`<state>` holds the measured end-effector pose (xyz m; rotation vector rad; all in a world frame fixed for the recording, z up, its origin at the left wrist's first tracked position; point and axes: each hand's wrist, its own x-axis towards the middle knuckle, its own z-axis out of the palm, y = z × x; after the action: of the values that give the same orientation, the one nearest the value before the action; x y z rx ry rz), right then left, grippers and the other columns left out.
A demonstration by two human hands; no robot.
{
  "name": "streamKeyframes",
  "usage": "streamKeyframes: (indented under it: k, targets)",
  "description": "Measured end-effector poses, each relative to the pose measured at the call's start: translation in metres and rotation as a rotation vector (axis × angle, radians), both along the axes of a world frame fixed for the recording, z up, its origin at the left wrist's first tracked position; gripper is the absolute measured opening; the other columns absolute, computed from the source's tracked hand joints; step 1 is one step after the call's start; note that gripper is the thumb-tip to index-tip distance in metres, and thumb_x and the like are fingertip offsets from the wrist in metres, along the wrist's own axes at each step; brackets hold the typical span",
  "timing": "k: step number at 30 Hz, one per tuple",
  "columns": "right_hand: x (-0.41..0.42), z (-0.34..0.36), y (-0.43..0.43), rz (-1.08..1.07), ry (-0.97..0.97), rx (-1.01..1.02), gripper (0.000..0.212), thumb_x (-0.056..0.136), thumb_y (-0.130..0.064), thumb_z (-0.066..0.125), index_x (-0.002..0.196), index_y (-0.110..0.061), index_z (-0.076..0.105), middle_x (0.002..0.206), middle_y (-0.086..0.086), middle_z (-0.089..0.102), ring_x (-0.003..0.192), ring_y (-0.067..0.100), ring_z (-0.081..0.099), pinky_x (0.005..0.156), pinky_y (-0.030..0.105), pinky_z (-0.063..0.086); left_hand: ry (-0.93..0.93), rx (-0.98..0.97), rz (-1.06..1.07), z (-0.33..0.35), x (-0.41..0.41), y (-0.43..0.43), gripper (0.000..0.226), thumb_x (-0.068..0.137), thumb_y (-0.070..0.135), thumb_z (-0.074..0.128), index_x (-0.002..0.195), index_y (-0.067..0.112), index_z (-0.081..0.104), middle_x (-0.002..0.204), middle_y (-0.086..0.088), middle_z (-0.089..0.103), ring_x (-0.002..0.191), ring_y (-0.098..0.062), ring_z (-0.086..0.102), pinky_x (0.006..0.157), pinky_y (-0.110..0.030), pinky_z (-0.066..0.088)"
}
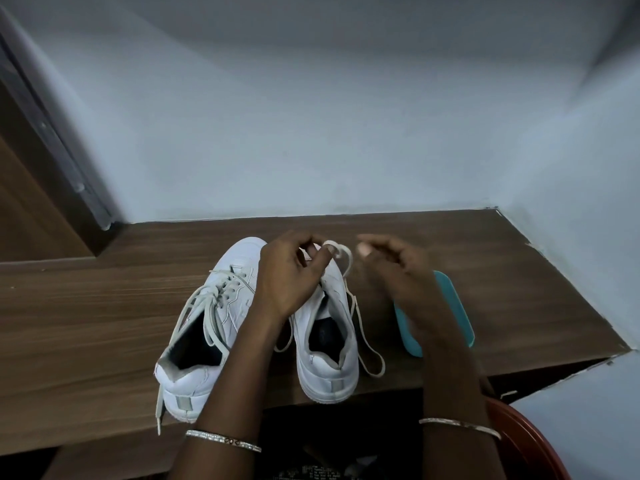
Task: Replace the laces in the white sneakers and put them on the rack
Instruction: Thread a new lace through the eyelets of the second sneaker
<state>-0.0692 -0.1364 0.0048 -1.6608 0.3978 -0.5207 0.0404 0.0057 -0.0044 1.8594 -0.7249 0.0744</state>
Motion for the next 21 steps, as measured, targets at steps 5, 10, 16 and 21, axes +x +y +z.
streamKeyframes:
  k: [5,10,16,21]
  targets:
    - [0.017,-0.011,0.020,0.093,0.049,-0.121,0.024,0.099,-0.030,0.060,0.093,-0.013,0.075,0.084,0.003,0.075,0.083,0.014,0.070,0.081,0.036,0.054,0.074,-0.073,-0.003,0.001,0.003,0.002,0.006,0.090,0.021,0.068,0.089,0.021,0.075,0.062,0.007,0.064,0.055,-0.004,0.055,0.055,-0.018,0.041]
    - [-0.002,-0.002,-0.002,-0.028,-0.070,0.216,0.032,0.095,-0.037,0.058,0.072,-0.018,0.070,0.057,-0.003,0.050,0.058,0.009,0.051,0.071,0.033,0.046,0.174,-0.084,0.129,-0.009,0.012,0.008,0.011,0.089,0.022,0.068,0.094,0.018,0.077,0.069,0.005,0.073,0.063,-0.012,0.068,0.068,-0.030,0.054]
    - [-0.023,0.010,-0.033,-0.131,-0.312,0.665,0.033,0.100,-0.037,0.047,0.076,-0.017,0.056,0.052,-0.009,0.038,0.049,0.007,0.038,0.060,0.026,0.037,0.205,-0.023,0.281,-0.023,0.018,0.005,0.013,0.086,0.030,0.070,0.090,0.021,0.077,0.072,0.007,0.072,0.064,-0.016,0.069,0.072,-0.036,0.054]
    - [-0.040,0.017,-0.053,-0.123,-0.544,0.853,0.029,0.105,-0.028,0.044,0.098,-0.019,0.071,0.068,-0.012,0.053,0.062,0.004,0.050,0.072,0.022,0.044,0.187,0.027,0.384,-0.021,0.016,0.006,0.011,0.086,0.024,0.072,0.093,0.017,0.077,0.081,0.002,0.073,0.075,-0.019,0.064,0.071,-0.026,0.042]
